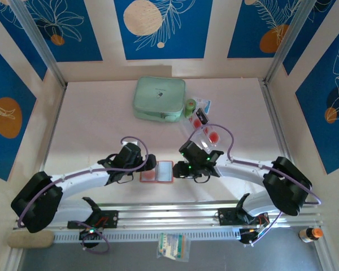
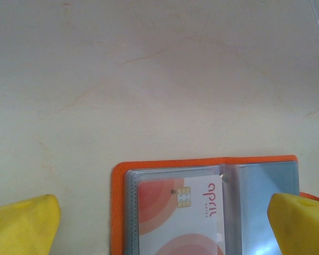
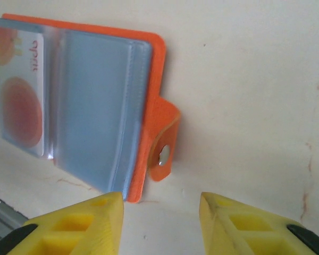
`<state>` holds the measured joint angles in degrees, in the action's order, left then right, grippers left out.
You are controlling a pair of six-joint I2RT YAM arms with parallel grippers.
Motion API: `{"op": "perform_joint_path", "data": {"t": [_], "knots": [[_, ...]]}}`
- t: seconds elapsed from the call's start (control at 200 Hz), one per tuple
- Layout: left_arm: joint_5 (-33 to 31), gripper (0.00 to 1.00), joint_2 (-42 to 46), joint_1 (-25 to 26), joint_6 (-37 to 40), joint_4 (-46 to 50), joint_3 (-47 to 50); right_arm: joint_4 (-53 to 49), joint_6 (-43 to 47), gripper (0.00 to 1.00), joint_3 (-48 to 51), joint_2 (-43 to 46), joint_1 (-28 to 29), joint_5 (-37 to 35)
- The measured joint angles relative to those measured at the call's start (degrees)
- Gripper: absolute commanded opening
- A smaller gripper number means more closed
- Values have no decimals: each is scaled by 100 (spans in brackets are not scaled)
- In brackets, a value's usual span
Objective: Put the credit cards into the card holder
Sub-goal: Close the card holder at the center of the table.
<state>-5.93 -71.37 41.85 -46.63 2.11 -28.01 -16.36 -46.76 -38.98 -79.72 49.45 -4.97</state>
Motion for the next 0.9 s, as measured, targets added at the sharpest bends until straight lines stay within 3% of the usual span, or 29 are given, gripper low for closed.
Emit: {"op": "perform_joint_path", "data": {"t": [0.22, 0.535, 0.9], "knots": [[42, 100, -52, 0, 17, -11, 0, 483, 4, 40, -66, -568, -118, 96], [216, 100, -240, 0, 50, -280, 0, 1043, -39, 9, -114, -870, -249, 330], [129, 100, -302, -7, 59, -225, -55, 1244, -90, 0, -107, -874, -304, 393]]}}
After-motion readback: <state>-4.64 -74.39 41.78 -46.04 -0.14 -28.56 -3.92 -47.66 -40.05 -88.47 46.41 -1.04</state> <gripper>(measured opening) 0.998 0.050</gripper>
